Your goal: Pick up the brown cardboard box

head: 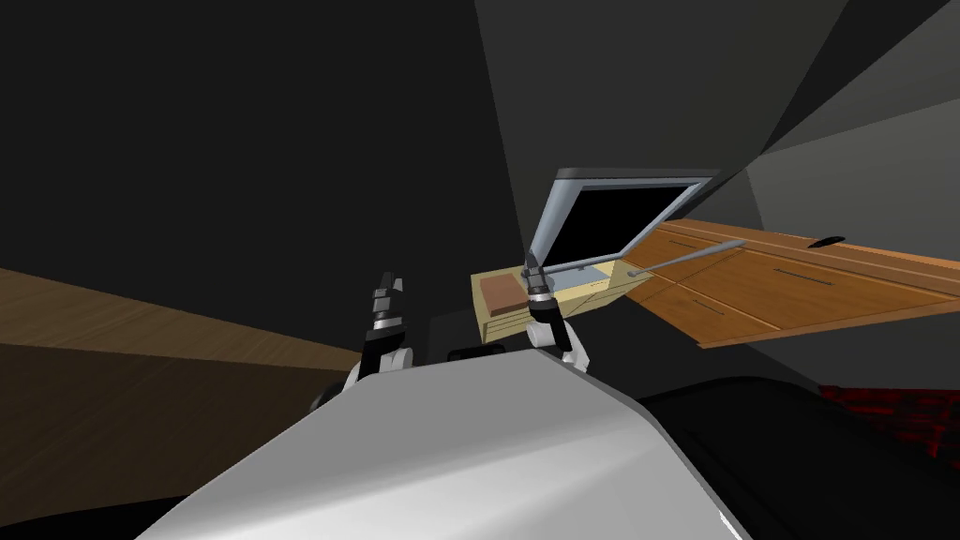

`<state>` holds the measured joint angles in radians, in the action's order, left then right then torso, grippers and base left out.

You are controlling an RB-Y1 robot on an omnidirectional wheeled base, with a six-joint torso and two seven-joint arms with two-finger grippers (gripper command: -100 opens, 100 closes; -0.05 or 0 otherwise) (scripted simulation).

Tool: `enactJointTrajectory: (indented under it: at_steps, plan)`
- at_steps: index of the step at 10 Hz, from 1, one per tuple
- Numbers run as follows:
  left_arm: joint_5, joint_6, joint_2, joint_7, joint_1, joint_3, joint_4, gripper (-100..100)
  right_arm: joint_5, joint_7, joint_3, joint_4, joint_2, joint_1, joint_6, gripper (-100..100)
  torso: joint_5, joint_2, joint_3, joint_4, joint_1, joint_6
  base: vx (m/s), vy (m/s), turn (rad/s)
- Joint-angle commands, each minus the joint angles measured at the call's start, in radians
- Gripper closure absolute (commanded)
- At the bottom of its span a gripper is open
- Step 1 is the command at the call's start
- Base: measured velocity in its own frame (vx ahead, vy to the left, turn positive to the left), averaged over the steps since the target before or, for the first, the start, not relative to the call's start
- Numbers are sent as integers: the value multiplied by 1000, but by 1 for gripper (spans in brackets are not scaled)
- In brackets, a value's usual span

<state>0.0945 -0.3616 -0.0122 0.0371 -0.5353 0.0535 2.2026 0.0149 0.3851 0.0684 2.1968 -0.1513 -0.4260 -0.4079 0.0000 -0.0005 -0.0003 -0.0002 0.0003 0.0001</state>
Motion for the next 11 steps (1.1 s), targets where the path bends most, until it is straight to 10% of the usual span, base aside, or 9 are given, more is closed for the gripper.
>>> enactJointTrajectory:
  at_steps: [1, 11]
  plan:
    - [0, 0, 0, 0, 0, 0, 0, 0, -7, 40, 1, -11, -6, 9, 0, -100, 0, 0, 0, 0, 0, 0, 6, 7, -39]
    - [0, 0, 0, 0, 0, 0, 0, 0, -101, 310, 38, -164, -46, 55, -54, -100, 0, 0, 0, 0, 0, 0, 7, 7, -67]
